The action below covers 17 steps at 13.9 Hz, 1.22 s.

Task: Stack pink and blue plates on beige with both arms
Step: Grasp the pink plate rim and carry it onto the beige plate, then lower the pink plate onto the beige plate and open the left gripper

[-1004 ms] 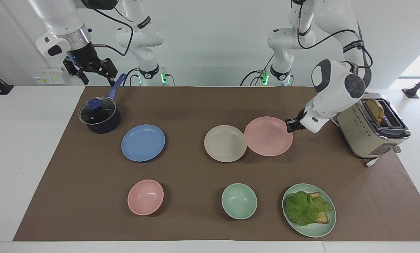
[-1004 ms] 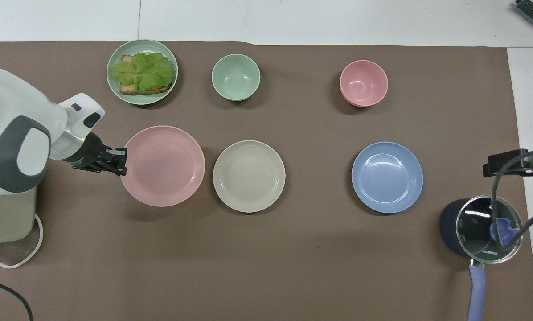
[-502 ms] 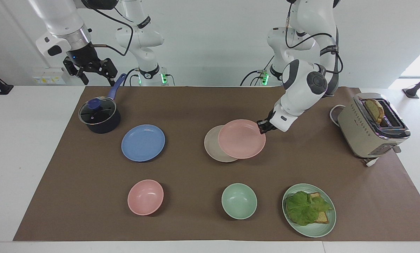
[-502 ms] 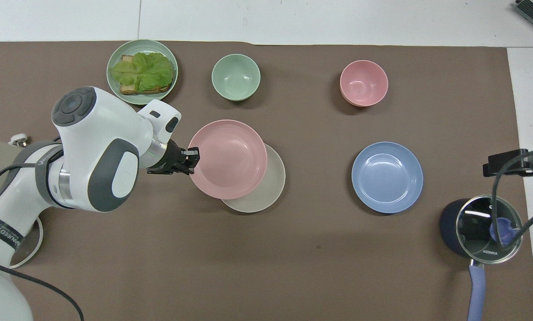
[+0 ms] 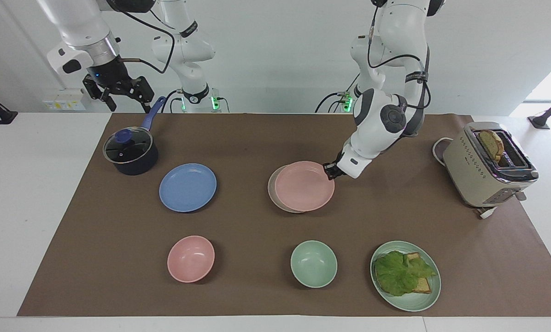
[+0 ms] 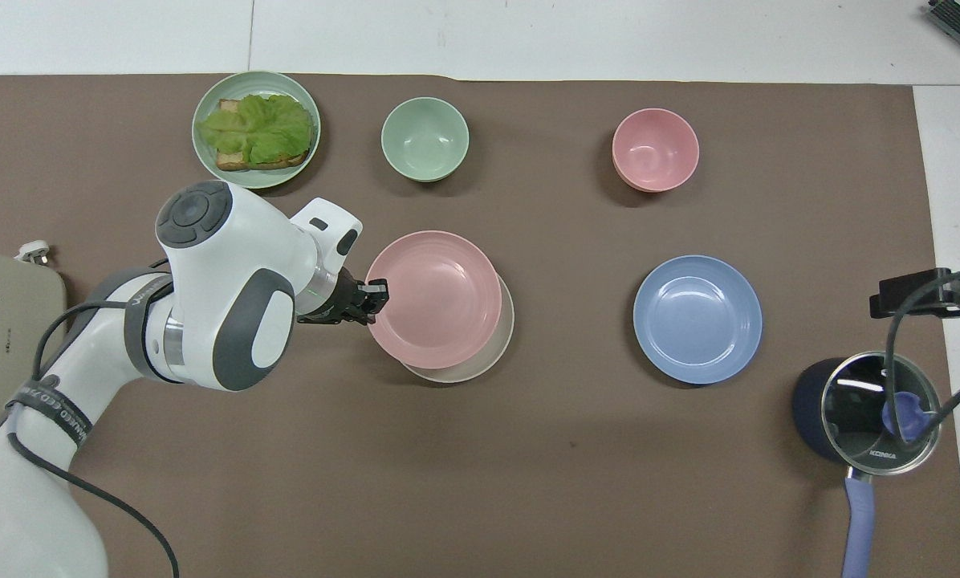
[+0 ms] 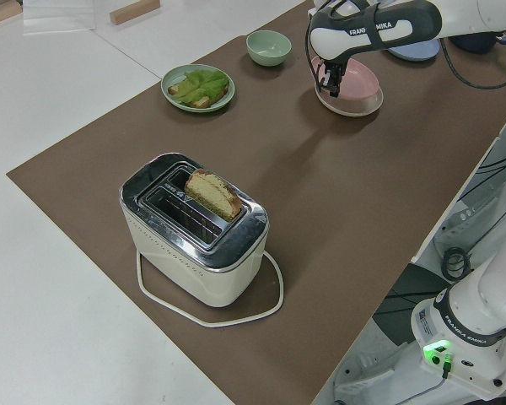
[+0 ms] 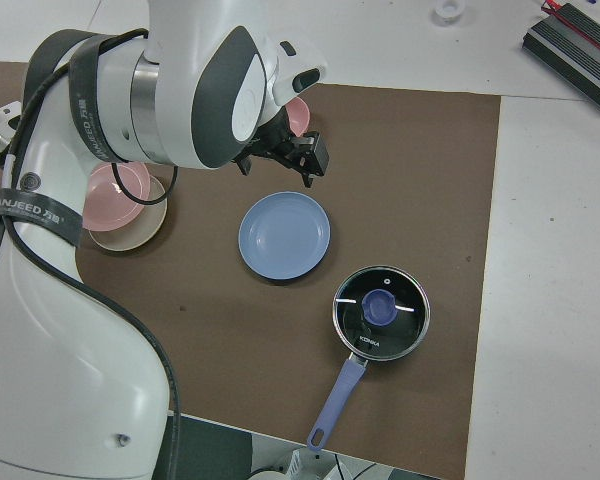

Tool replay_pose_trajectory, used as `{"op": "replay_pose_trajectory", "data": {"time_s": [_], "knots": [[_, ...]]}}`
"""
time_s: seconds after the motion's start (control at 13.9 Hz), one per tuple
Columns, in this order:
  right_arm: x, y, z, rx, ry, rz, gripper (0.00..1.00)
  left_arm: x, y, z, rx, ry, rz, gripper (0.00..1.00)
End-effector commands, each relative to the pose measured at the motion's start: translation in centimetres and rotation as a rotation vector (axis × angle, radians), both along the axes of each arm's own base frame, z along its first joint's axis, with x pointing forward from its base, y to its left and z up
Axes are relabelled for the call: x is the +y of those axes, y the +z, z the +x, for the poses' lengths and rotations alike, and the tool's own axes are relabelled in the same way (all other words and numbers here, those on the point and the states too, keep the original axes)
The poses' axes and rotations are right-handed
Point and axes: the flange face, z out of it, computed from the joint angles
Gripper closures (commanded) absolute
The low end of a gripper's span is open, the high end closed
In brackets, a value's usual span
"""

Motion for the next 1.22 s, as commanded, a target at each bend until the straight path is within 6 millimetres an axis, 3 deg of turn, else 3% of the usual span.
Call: {"op": "replay_pose_trajectory", "data": {"time_s": [0.0,0.29,0.36,0.43,0.5,0.79,0.93,1.15], "knots": [[-0.4,0.3,0.0,-0.016,0.019,-0.003,0.0,-0.9,-1.6,-0.6,-0.028,0.022,-0.008,1.0],[-0.4,0.3,0.0,-0.016,0.019,-0.003,0.0,-1.5,-1.8,-1.1,-0.029,0.009,-0.007,1.0],[-0.4,0.3,0.0,-0.016,0.017,-0.003,0.0,-1.6,-1.7,-1.1,-0.033,0.003,-0.009,0.75],[-0.4,0.3,0.0,-0.016,0.019,-0.003,0.0,-1.6,-1.7,-1.1,-0.034,-0.001,-0.009,0.2],[-0.4,0.3,0.0,-0.016,0.017,-0.003,0.0,-1.6,-1.7,-1.0,-0.036,0.005,-0.009,0.0],[-0.4,0.3,0.0,-0.016,0.017,-0.003,0.0,-1.7,-1.4,-0.8,-0.036,-0.011,-0.006,0.0],[-0.4,0.3,0.0,-0.016,0.017,-0.003,0.0,-0.2,-0.6,-0.1,-0.037,-0.003,0.007,0.0],[-0.3,0.3,0.0,-0.016,0.017,-0.001,0.0,4.4,2.9,3.5,-0.077,-0.014,0.088,0.0]]}}
